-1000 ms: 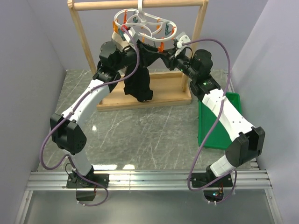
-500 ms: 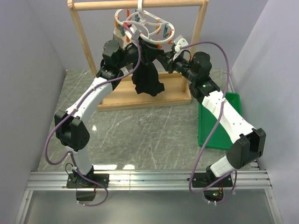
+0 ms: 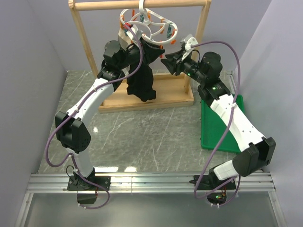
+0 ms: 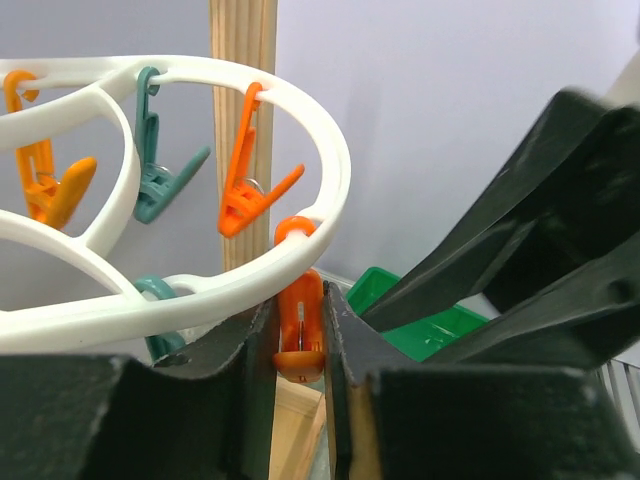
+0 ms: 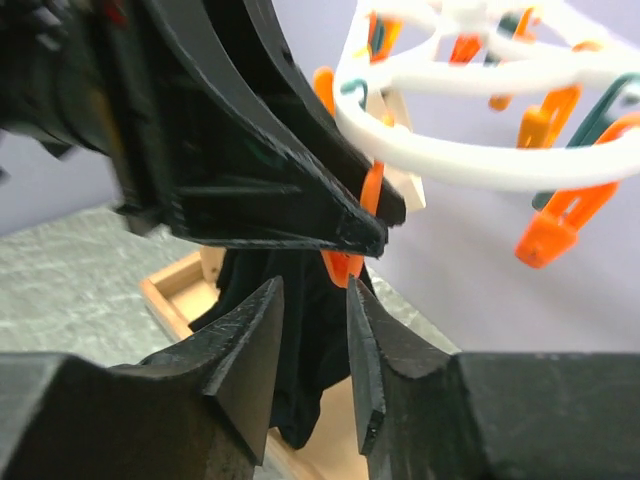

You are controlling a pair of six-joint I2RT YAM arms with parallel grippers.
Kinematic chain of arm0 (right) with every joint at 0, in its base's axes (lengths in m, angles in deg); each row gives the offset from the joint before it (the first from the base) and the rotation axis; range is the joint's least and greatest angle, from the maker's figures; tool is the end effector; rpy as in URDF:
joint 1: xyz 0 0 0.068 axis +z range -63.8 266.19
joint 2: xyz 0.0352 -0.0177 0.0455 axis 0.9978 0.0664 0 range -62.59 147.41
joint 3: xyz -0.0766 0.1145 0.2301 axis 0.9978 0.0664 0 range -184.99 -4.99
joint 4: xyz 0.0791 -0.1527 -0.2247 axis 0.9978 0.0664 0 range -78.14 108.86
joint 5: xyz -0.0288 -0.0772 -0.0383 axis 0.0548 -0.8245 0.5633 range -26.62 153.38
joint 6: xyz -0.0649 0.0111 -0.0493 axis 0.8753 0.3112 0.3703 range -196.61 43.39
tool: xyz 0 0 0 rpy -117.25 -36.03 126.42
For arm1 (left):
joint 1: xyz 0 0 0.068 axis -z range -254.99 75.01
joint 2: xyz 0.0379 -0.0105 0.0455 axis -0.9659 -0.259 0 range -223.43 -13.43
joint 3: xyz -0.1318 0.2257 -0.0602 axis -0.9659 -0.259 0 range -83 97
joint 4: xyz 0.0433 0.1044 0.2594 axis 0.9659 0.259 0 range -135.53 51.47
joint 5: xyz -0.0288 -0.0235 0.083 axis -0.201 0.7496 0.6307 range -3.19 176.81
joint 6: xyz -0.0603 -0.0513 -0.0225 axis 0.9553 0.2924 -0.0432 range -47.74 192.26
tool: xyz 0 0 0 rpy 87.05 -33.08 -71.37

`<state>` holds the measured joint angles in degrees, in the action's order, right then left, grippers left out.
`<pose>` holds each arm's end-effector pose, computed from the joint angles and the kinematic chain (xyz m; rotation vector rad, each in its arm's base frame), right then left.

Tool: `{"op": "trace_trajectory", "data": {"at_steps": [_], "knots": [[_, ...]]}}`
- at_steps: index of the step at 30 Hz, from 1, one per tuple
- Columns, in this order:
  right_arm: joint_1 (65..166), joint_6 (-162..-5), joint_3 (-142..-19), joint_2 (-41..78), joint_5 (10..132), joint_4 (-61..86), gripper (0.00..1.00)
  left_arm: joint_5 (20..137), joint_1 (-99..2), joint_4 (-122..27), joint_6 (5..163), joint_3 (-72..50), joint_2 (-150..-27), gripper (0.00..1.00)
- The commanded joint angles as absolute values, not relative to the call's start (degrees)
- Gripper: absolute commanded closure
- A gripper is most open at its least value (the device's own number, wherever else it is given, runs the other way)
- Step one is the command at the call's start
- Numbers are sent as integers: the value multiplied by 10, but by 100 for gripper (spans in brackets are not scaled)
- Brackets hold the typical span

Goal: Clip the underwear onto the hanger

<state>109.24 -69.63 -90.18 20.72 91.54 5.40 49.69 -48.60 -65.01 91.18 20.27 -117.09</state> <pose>0.3467 0.1843 0.4596 -0.7608 1.2560 0.5784 0.4047 -0.2491 0.4665 0.6715 1.2122 -1.0666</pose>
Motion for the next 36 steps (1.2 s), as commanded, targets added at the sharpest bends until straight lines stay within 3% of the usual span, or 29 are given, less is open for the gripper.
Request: {"op": "trace_trajectory", "data": {"at_steps": [1, 9, 15, 36], "knots": [[1085, -724, -928, 161, 927, 42, 60, 497, -486, -671, 899, 219, -1163, 83], [1075, -806, -959, 176, 918, 19, 57, 494, -486, -671, 897, 219, -1161, 83], [1076, -843, -1021, 229, 900, 50, 63, 491, -487, -676, 898, 223, -1161, 83], [1097, -858, -1064, 283, 862, 43, 66, 472, -486, -670, 879, 217, -1155, 82]]}}
